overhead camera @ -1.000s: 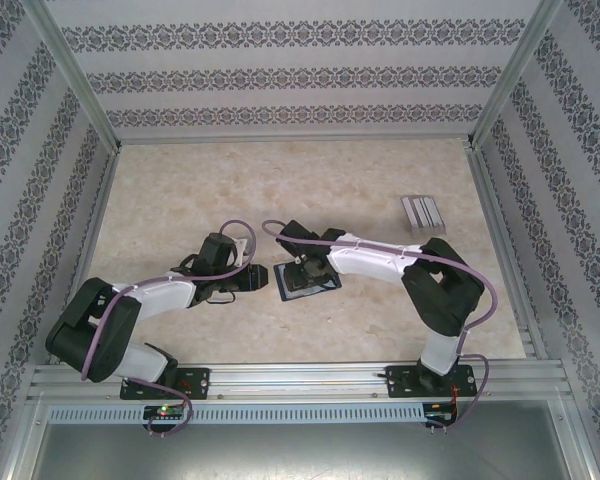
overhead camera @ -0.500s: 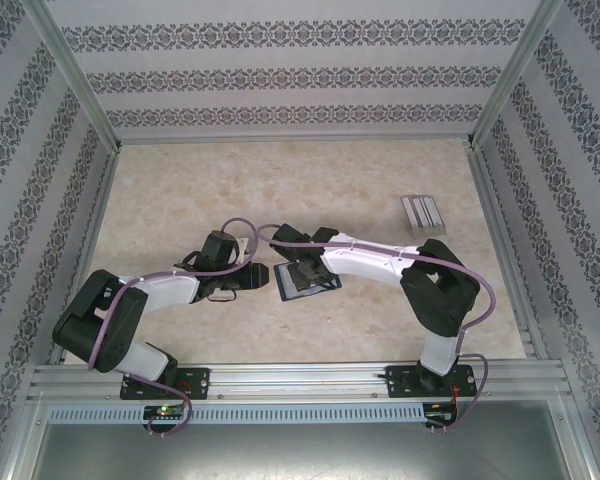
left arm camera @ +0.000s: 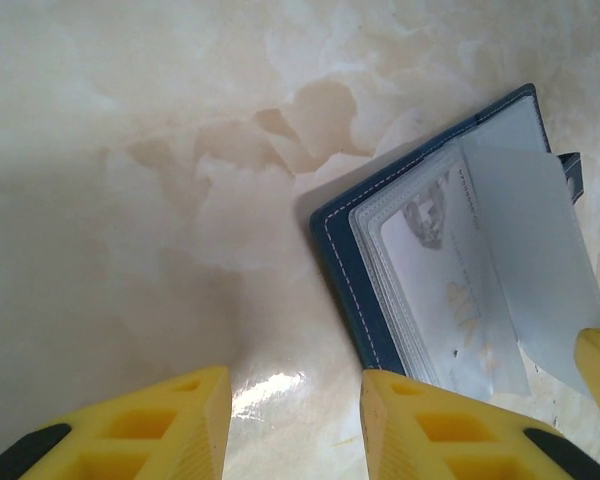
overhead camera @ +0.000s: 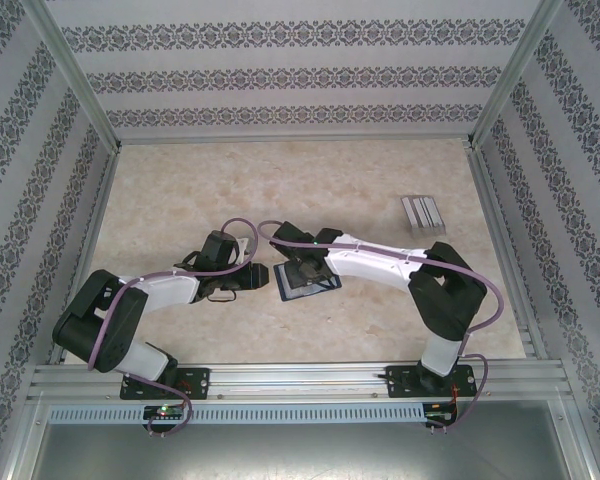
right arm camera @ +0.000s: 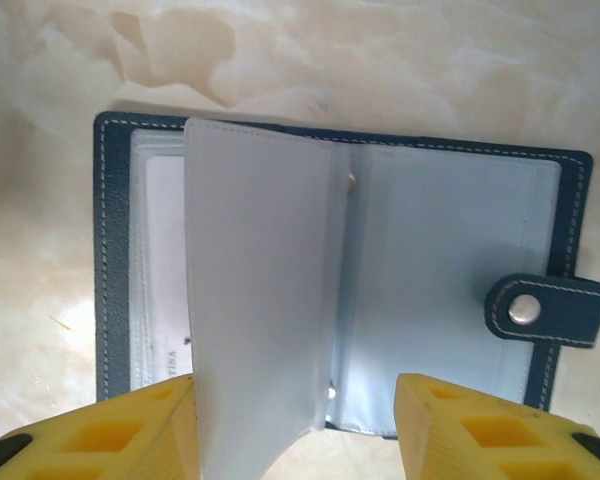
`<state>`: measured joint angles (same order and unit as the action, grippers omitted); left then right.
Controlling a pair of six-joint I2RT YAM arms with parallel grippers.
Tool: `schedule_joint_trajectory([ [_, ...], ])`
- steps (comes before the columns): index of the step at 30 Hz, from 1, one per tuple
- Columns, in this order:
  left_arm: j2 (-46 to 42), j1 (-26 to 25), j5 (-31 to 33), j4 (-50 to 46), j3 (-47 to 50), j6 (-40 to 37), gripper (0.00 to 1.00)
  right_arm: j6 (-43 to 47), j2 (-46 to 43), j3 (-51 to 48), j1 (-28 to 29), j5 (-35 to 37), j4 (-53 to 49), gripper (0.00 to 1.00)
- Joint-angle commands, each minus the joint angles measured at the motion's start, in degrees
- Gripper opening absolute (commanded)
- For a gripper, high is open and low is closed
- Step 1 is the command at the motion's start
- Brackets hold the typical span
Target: Put the credit cards into the card holder
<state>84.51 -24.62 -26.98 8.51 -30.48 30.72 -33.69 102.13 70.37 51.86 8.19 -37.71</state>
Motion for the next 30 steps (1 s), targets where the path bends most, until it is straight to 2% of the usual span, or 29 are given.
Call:
schedule_joint_trajectory([
  [1, 0.7, 0.93, -0.96, -1.19, -1.28, 0.46, 0.4, -0.51, 1.27, -0.59, -0.13, -2.08, 1.89, 0.53],
  [7, 1.75, 0.92, -1.79, -0.7, -1.51, 0.56, 0.4, -0.76, 3.93, 0.38, 0.18, -0.52, 1.03, 0.53],
  [17, 2.6, 0.97, -2.19, -0.73, -2.15, 0.27, 0.39, -0.43, 4.58, 1.0, 1.27, 6.87, -4.35, 0.53],
  [30, 3.82, 0.93, -3.21, -1.11, -2.75, 0.04, 0.39, -0.15, 6.06, 0.82, 1.71, 6.76, -4.52, 0.46],
])
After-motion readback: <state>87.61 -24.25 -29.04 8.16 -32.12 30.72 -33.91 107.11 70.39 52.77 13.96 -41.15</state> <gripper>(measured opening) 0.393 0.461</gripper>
